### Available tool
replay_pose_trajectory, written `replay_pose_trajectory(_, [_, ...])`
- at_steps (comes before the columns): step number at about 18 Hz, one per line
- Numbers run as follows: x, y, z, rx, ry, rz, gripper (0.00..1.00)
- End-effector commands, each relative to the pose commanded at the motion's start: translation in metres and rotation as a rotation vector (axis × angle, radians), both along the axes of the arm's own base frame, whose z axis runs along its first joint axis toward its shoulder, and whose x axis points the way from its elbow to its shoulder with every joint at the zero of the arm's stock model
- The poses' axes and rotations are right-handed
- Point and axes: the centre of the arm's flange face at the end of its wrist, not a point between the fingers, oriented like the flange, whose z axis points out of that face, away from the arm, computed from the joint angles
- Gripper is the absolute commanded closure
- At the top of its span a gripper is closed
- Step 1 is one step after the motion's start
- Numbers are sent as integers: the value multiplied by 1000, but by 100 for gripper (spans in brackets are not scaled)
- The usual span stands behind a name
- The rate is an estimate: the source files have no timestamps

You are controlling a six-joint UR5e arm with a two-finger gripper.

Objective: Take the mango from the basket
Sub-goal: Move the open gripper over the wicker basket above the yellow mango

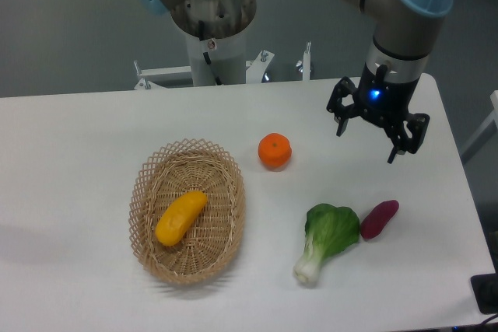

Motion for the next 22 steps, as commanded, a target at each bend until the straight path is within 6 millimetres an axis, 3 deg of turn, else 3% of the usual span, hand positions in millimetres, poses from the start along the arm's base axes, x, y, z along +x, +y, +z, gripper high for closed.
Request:
replay_pose_trajectory(5, [5, 3, -4, -3, -10, -5, 0])
replay_pose_trajectory(11, [36, 3, -6, 12, -6, 25, 0])
replay_pose_trajectory(14, [61, 27, -13, 29, 0, 51, 0])
replay_pose_trajectory(19, [92, 44, -22, 27, -30, 89, 0])
replay_pose_trajectory(22, [120, 60, -39, 29, -54, 138, 0])
